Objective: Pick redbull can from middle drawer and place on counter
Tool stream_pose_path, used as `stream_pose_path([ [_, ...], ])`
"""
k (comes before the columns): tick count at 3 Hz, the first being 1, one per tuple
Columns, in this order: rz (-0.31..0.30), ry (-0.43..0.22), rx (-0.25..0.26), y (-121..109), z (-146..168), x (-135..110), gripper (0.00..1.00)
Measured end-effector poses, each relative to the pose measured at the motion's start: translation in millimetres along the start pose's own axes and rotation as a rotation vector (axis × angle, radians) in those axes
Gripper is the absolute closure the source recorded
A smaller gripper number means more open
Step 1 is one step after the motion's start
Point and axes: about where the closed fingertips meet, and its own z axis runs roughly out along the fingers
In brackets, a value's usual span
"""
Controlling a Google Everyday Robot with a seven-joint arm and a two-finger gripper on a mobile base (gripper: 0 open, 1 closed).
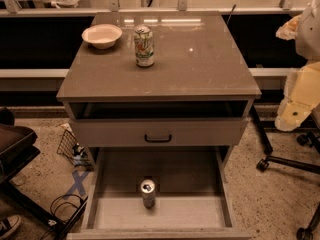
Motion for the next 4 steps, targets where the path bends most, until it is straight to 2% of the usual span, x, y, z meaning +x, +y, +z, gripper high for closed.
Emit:
stream_pose_path([
  [1, 0.0, 0.0, 0.0, 0.0, -0.1, 0.0, 0.0],
  [2, 0.005, -0.097, 0.008, 11.9, 15.7, 5.6, 0.0],
  [3, 0.02, -0.237, 0.031, 31.0, 44.7, 25.3, 0.0],
  [4, 0.067, -0.383, 0.075, 45.1, 82.0, 44.1, 0.0],
])
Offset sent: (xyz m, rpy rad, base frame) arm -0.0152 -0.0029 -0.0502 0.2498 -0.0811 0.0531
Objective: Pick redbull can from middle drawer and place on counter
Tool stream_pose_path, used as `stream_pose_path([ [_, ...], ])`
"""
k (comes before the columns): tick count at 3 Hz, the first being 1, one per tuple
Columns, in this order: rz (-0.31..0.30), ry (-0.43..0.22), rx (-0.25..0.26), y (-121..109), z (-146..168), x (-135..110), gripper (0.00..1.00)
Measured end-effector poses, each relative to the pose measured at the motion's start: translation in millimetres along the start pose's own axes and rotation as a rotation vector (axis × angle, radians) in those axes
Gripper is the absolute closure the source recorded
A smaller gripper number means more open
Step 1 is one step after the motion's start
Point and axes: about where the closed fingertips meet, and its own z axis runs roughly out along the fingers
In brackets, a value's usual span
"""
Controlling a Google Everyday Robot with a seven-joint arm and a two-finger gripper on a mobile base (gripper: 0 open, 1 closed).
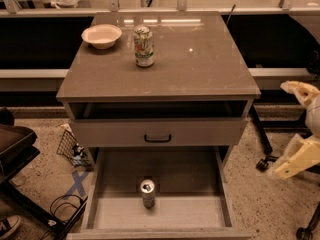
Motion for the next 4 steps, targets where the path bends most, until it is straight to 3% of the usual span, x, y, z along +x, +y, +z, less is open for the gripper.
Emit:
stream_pose_path([
  [1, 0.05, -0.168, 0.046, 7.4, 30.3, 21.3, 0.0],
  [2, 0.037, -0.333, 0.049, 14.9, 52.1, 24.0, 0.0],
  [3, 0.007, -0.391, 0.0, 28.1, 68.7, 30.7, 0.0],
  [4, 0.008, -0.396, -0.007, 29.6, 70.6, 31.6, 0.0],
])
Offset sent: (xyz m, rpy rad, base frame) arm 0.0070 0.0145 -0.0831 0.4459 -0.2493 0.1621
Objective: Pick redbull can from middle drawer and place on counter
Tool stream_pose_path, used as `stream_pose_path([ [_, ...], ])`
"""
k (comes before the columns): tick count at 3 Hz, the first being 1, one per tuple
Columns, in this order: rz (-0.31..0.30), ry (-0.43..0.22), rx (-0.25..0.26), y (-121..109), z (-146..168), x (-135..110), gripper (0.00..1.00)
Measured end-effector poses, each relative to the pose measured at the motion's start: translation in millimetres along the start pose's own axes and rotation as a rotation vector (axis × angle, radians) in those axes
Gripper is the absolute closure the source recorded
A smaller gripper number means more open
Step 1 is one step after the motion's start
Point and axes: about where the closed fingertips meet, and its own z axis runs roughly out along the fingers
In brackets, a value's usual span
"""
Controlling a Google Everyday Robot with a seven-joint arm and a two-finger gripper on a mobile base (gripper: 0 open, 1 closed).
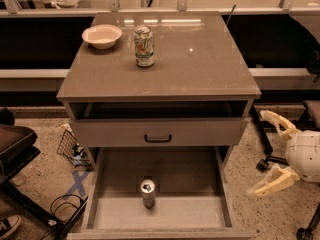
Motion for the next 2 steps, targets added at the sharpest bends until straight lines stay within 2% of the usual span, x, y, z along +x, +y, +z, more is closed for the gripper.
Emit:
stream_pose_path([
  [1, -0.004, 0.019, -0.009, -1.9, 5.4, -0.3, 0.0],
  [2, 0.0, 0.018, -0.058, 11.3, 45.2, 21.5, 0.0],
])
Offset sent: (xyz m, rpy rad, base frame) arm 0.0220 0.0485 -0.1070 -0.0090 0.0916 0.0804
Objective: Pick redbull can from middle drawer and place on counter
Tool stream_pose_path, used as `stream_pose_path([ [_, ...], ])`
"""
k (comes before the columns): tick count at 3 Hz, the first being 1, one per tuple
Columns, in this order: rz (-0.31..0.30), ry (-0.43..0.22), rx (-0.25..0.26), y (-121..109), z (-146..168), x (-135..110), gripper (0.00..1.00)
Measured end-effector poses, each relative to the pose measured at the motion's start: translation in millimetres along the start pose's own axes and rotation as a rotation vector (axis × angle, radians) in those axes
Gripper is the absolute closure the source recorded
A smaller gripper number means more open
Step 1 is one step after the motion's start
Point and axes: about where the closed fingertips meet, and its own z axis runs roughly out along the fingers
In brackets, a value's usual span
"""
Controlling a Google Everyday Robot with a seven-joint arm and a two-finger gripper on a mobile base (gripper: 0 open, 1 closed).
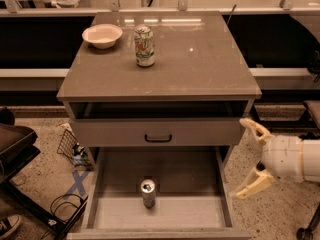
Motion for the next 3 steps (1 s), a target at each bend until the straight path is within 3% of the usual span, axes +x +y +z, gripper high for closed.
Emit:
stream_pose_path([
  [1, 0.014, -0.047, -0.029, 18.9, 43.9, 31.2, 0.0],
  [3, -0.018, -0.187, -0.093, 47.4, 130.6, 88.2, 0.0],
])
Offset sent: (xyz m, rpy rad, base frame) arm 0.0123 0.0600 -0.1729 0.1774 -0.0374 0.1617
